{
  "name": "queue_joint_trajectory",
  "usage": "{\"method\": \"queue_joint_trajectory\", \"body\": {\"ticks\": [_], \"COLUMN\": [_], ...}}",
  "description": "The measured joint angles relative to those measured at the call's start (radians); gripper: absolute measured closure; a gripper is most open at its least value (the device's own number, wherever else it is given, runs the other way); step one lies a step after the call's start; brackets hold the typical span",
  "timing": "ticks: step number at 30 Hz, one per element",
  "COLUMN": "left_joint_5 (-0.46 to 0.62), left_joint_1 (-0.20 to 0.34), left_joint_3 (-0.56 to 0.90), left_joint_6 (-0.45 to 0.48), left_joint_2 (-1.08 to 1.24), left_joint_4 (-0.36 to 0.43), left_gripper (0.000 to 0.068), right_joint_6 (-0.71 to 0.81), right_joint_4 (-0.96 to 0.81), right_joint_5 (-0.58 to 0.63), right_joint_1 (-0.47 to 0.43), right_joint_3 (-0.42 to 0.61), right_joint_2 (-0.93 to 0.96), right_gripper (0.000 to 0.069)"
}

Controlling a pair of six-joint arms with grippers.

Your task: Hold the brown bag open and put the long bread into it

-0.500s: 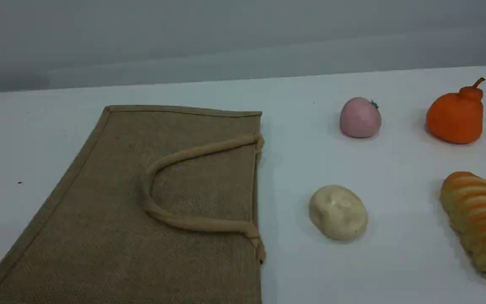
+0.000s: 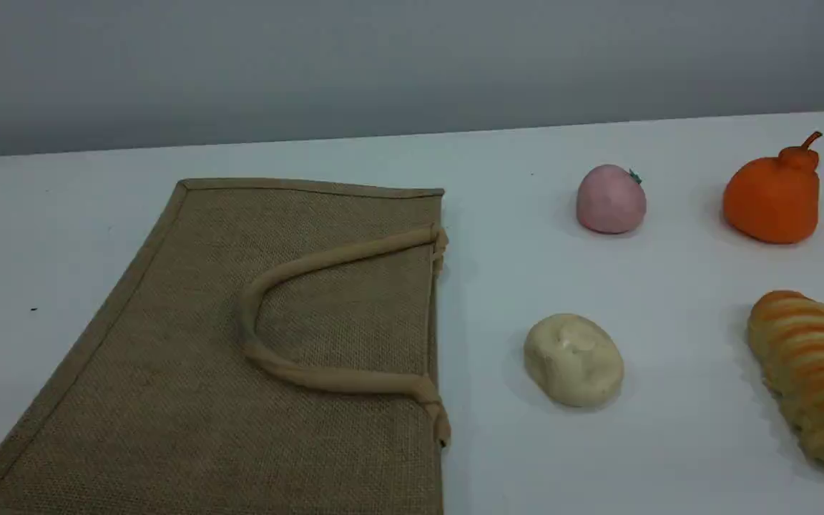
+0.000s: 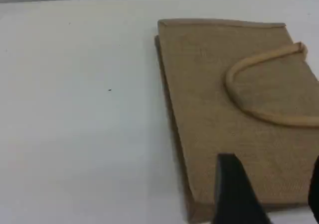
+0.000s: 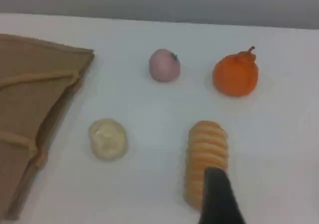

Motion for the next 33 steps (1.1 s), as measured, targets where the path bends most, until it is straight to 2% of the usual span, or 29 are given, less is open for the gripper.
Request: {"method": "queue_joint_trajectory", "body": {"ticks": [21,33], "left_joint_5": [0.0,0.0], "left_joint_1": [0.0,0.0], "left_joint_3": [0.0,0.0], "left_joint_6": [0.0,0.0], "left_joint_2": [0.0,0.0], "left_joint_4": [0.0,0.0], "left_gripper": [0.0347,0.0347], "right_joint_6": [0.0,-0.003], "right_joint_4": [0.0,0.061], "right_joint_5": [0.0,-0.009], "right_joint_1": [-0.001,-0.001], "right_joint_3": [0.0,0.0], "right_joint_2": [0.0,0.0], "right_gripper": [0.0317,0.0317]}}
